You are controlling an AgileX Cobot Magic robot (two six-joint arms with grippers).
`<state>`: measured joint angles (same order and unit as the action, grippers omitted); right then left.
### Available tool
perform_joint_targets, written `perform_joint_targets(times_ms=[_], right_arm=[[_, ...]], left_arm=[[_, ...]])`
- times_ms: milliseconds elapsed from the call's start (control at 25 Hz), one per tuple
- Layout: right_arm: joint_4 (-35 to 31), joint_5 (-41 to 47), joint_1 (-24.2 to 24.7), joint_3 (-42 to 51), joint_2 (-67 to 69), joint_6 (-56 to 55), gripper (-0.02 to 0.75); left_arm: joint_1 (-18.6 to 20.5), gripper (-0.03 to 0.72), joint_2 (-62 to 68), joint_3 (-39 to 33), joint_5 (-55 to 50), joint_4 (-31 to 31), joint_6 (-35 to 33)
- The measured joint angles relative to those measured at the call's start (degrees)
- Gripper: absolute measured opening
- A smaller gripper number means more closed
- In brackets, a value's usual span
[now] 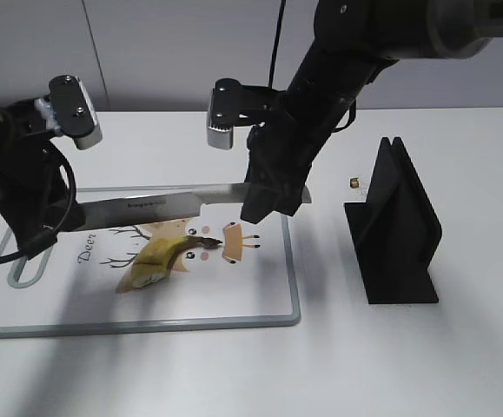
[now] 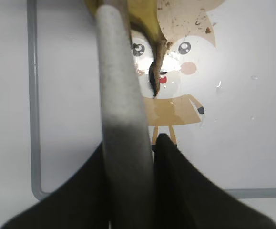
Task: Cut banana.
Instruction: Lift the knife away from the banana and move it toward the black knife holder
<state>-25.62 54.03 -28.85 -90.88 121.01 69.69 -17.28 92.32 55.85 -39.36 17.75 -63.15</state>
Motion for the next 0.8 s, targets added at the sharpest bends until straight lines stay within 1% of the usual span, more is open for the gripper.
perform_joint_targets(times_ms=[600,680,720,800], right_arm=[[0.56,2.34,-0.34,0.0,-7.95,-0.23,0.193],[0.65,2.79,-0.34,0.0,-8.78,-0.29,0.187],[0.68,3.27,-0.34,0.05,-9.1,-0.38,0.183],[1.51,4.18,-0.24,0.11,-9.71,-1.16,0.166]], left_arm=[[-0.3,0.031,-10.09,0.19,-3.02,-0.51,0.0],[-0.3,0.079,-11.16,0.23,-2.92,-0.18,0.46],[-0.3,0.132,-11.67,0.3,-2.49,-0.05,0.88],[0.02,0.264,-12.7,0.3,-1.64,-0.32,1.71]])
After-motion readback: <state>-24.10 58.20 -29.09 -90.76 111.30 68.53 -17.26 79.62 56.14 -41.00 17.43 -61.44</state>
